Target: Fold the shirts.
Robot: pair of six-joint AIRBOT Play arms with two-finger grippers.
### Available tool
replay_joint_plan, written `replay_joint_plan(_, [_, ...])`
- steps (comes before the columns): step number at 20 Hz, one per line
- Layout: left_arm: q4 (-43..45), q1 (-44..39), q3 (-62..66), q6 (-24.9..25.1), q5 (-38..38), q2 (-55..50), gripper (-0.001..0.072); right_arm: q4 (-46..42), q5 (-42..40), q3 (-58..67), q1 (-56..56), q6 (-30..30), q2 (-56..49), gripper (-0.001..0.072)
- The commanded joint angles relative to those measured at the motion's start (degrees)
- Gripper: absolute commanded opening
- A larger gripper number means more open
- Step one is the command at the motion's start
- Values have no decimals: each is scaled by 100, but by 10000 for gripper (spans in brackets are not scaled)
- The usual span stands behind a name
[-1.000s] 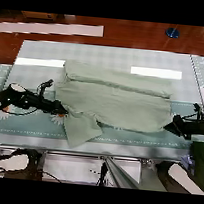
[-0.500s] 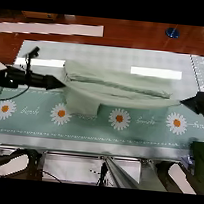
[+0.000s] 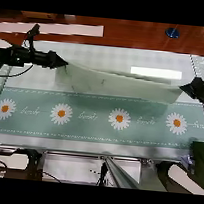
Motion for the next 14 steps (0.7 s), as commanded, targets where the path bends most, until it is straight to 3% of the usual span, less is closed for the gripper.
replay_joint_plan(1, [0, -9, 621, -197, 33, -772, 30, -94, -863, 439, 472, 188, -859, 21])
replay_joint_plan(9, [0, -9, 1467, -396, 125, -1873, 31, -177, -1604, 1373, 1132, 391, -2269, 21])
replay_joint_plan(12, [-2, -9, 1622, -435, 243, -2103, 31, -815, -1652, 1373, 1130, 782, -2417, 22])
replay_joint_plan(14, [-2, -11, 1646, -431, 249, -2199, 49, -931, -1646, 1373, 1130, 669, -2413, 53])
